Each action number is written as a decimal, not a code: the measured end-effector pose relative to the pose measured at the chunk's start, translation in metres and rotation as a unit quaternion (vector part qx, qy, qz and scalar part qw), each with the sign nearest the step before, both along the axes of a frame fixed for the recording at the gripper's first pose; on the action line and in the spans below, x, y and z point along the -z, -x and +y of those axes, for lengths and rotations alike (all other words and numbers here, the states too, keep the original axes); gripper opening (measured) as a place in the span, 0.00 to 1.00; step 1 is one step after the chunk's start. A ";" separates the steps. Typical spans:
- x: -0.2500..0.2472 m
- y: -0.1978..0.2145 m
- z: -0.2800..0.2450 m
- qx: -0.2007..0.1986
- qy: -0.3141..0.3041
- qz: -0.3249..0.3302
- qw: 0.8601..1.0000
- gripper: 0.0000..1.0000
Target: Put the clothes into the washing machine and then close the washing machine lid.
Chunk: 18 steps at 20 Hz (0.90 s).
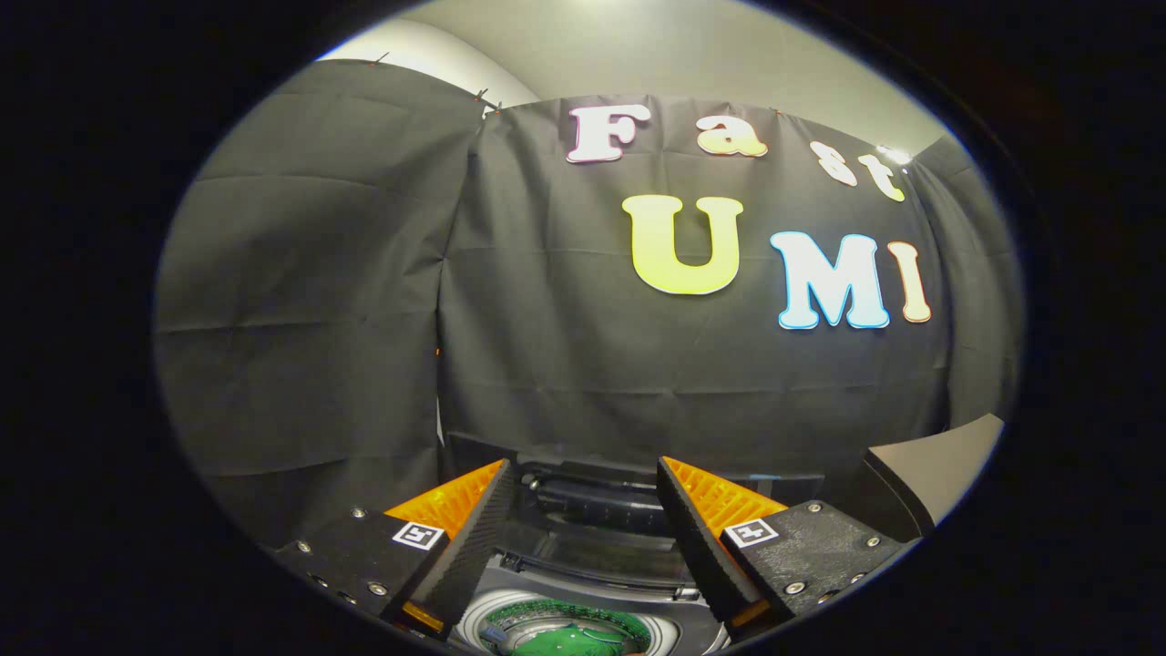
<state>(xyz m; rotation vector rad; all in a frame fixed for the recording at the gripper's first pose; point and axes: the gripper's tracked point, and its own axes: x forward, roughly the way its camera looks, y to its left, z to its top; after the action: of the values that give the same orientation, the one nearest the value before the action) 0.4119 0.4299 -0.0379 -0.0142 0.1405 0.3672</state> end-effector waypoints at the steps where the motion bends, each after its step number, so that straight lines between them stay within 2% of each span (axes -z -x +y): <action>1: -0.002 -0.008 0.000 0.005 0.004 0.000 1.000 0.96; 9: -0.001 -0.067 0.014 0.024 -0.009 0.052 0.998 0.96; 12: -0.002 -0.091 0.013 0.044 -0.017 0.075 0.996 0.96; 18: 0.039 -0.122 0.004 0.076 -0.009 0.182 0.980 0.96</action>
<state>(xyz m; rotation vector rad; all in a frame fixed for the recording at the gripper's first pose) 0.5336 0.4343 -0.0774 0.0818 0.4971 0.2143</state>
